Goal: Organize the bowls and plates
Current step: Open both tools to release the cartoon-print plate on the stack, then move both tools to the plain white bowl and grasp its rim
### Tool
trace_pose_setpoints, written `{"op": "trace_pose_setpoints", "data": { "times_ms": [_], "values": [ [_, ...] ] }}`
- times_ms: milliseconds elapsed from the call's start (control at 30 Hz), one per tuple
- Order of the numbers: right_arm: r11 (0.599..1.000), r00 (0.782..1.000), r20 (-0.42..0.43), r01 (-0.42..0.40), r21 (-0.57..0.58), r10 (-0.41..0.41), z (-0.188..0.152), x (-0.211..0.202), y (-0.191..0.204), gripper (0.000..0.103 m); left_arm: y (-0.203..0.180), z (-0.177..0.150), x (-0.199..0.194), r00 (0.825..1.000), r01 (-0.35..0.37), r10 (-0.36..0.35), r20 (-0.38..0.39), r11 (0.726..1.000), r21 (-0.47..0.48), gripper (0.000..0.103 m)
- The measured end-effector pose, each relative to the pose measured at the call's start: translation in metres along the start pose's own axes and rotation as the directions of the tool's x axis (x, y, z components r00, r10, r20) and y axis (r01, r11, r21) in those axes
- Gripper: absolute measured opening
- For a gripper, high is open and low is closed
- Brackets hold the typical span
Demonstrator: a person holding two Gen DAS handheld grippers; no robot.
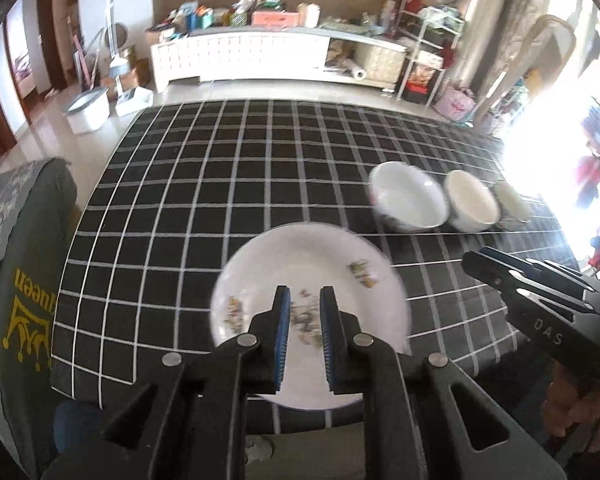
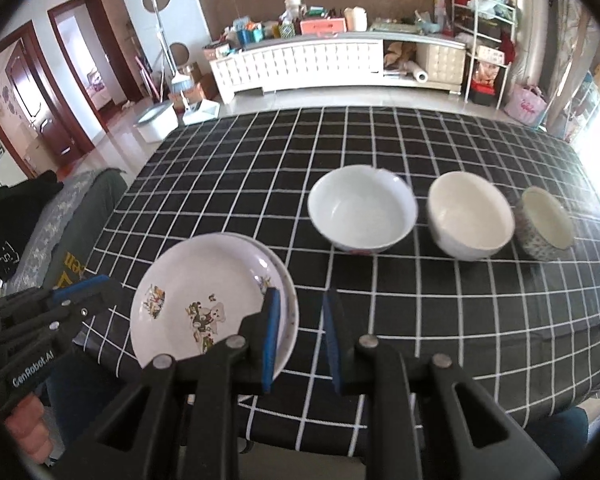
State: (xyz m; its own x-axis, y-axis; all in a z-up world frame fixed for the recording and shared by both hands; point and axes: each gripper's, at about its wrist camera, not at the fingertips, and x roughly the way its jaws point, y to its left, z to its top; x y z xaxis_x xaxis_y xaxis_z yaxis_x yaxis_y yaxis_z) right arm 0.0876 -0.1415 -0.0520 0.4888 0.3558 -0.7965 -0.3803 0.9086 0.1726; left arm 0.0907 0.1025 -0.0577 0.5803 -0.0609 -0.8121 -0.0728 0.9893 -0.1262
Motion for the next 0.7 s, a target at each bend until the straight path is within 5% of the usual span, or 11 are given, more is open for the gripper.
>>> {"op": "trace_pose_setpoints", "data": {
  "times_ms": [300,700],
  "values": [
    [1.0,0.998,0.06,0.016,-0.003,-0.015,0.003,-0.038,-0.019,0.026,-0.046,0.011,-0.019,0.998,0.045,-0.048,0.049,0.997,0.059,0.013],
    [1.0,0.993,0.115,0.021,-0.01,-0.019,0.026,-0.051,-0.046,0.044,-0.077,0.034,-0.016,0.996,0.062,-0.067,0.064,0.995,0.075,0.028]
  ]
}}
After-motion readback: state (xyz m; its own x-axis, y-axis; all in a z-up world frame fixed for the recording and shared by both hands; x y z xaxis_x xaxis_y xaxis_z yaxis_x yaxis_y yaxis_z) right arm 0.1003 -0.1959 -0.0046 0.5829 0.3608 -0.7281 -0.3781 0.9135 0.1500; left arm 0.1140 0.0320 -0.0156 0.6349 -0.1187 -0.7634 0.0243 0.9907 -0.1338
